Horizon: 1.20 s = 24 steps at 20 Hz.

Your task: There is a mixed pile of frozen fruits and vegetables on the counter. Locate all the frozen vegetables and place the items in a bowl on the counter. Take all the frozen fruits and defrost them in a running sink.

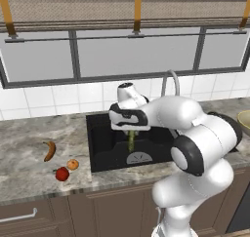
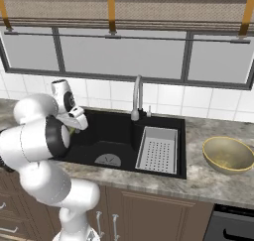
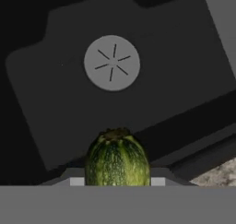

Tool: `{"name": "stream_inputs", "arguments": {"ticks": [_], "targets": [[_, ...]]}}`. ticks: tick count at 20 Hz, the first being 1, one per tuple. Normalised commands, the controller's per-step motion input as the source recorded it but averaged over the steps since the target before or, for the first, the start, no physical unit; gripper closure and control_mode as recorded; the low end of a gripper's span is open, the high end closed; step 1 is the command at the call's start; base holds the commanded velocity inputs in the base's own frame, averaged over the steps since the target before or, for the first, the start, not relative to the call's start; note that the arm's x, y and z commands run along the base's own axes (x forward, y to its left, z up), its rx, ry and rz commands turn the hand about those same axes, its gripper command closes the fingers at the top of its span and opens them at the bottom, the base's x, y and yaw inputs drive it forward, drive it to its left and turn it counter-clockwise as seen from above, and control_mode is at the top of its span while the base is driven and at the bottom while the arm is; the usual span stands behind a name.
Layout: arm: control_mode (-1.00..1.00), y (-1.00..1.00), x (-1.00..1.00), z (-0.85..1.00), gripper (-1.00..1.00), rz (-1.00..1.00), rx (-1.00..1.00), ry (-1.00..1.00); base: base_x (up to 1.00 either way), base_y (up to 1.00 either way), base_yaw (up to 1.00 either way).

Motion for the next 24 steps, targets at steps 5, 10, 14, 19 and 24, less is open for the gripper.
{"name": "stream_inputs", "arguments": {"ticks": [5,10,14,19,24], "targets": [[-1.00,-0.08,-0.33,-0.05,1.00,0.37,0.00,0.05,0.00,0.00,0.00],[-1.00,-0.45,-0.41,-0.02,1.00,0.17,0.02,0.01,0.00,0.00,0.00],[-1.00,-0.66,-0.29,0.00,1.00,0.09,0.03,0.03,0.00,0.00,0.00],[-1.00,-0.75,-0.34,0.00,1.00,0.07,0.01,0.00,0.00,0.00,0.00],[-1.00,-0.76,-0.18,0.17,1.00,0.06,0.00,0.00,0.00,0.00,0.00]]}}
